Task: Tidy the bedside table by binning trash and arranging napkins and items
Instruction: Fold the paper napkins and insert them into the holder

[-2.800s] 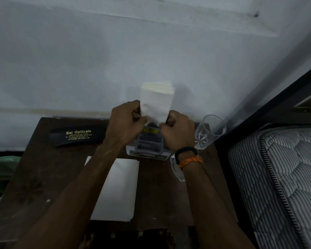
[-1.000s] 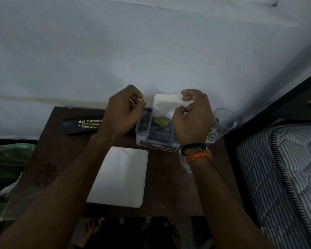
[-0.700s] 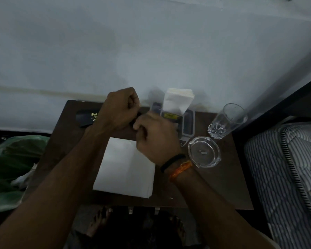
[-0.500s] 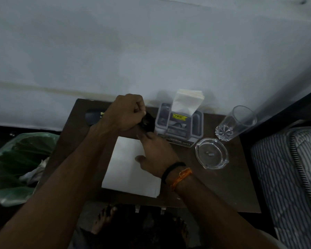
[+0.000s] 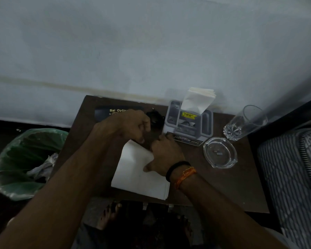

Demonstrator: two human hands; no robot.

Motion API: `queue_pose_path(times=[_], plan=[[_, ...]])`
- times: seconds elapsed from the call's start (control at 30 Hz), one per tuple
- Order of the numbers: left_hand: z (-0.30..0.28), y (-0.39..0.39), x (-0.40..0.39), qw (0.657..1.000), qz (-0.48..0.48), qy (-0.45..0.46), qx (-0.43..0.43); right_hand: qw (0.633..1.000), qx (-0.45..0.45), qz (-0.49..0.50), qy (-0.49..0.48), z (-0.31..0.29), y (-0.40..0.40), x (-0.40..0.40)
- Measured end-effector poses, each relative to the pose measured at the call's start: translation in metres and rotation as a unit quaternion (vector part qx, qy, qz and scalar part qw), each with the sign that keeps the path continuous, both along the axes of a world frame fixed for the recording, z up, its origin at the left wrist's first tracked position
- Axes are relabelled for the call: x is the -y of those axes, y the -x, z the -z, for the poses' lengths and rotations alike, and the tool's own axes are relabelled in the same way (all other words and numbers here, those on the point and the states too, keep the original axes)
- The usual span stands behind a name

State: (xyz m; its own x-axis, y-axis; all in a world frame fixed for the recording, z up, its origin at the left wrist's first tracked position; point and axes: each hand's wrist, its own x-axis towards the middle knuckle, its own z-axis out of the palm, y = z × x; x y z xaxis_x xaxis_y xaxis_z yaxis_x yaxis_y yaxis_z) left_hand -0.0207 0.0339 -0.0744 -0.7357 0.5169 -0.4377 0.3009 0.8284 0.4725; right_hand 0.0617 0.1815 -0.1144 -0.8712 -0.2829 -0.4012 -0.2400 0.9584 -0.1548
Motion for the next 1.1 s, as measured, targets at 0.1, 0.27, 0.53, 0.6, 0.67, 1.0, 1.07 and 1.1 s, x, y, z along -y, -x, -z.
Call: queue_pose_path(times=[0.1, 0.27, 0.53, 0.6, 0.67, 1.0, 1.07, 1.1], plan=[[-0.002, -0.003, -0.006, 0.996, 0.039, 0.03, 0.077, 0.998, 0.01, 0.04, 0.056, 0.0, -0.003, -0.003], [-0.006, -0.009, -0.013, 0.987, 0.1, 0.036, 0.121, 0.991, -0.009, 0.048, 0.126, -0.005, -0.006, -0.009], [-0.012, -0.01, -0.008, 0.988, 0.084, -0.048, 0.116, 0.952, 0.008, 0.107, 0.287, -0.027, -0.004, -0.025], [-0.015, -0.008, -0.001, 0.989, 0.065, -0.076, 0.109, 0.923, 0.029, 0.163, 0.347, -0.035, -0.002, -0.034], [-0.016, -0.007, 0.006, 0.986, 0.035, -0.111, 0.12, 0.897, 0.045, 0.218, 0.381, -0.041, -0.001, -0.044], [-0.027, -0.032, 0.017, 0.873, -0.183, -0.433, 0.128, 0.615, 0.178, 0.345, 0.686, -0.049, -0.016, -0.077], [-0.031, -0.044, 0.007, 0.85, -0.198, -0.472, 0.126, 0.604, 0.199, 0.33, 0.698, -0.051, -0.026, -0.079], [-0.032, -0.049, 0.003, 0.837, -0.207, -0.491, 0.122, 0.608, 0.193, 0.328, 0.697, -0.051, -0.03, -0.079]])
